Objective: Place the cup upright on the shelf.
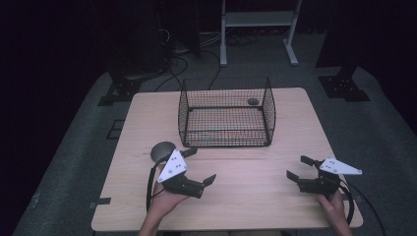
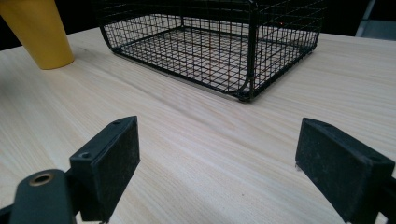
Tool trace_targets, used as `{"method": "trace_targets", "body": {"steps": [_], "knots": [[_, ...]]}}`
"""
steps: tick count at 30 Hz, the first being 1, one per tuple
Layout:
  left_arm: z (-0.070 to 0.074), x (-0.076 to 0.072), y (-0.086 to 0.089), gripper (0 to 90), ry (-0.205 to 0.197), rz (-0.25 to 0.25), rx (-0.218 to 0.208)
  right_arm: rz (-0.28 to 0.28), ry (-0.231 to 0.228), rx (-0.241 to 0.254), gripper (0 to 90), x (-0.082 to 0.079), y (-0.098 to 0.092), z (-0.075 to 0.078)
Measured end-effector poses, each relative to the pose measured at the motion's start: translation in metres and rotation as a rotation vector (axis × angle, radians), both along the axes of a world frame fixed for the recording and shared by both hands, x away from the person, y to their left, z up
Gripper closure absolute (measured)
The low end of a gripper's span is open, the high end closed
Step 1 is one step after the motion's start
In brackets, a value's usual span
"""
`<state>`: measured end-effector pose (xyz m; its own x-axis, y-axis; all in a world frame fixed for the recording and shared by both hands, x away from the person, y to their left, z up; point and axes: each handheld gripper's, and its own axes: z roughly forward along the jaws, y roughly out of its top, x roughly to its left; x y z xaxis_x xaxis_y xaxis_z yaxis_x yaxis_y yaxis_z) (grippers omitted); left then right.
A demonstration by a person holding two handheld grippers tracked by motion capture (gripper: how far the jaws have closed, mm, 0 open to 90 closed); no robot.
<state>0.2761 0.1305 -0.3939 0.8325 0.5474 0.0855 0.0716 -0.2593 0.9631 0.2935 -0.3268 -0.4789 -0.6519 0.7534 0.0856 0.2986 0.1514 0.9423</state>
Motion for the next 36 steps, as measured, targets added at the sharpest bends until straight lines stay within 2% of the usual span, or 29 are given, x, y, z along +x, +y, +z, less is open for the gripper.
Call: {"method": "trace_targets", "body": {"steps": [11,28,30,36], "knots": [[0.009,0.0,0.012,1.9,-0.009,0.023,-0.015,0.001,0.0,-0.003,12.7,0.0,0.0,0.0],[0.022,-0.001,0.044,1.9,-0.057,0.129,-0.025,-0.002,0.001,0.0,12.7,0.0,0.0,0.0],[0.023,-0.001,0.05,1.9,-0.063,0.151,-0.015,-0.002,0.001,0.004,12.7,0.001,-0.001,0.0],[0.021,0.003,0.062,1.9,-0.056,0.182,-0.02,-0.002,0.001,0.001,12.7,0.001,0.0,0.0]]}}
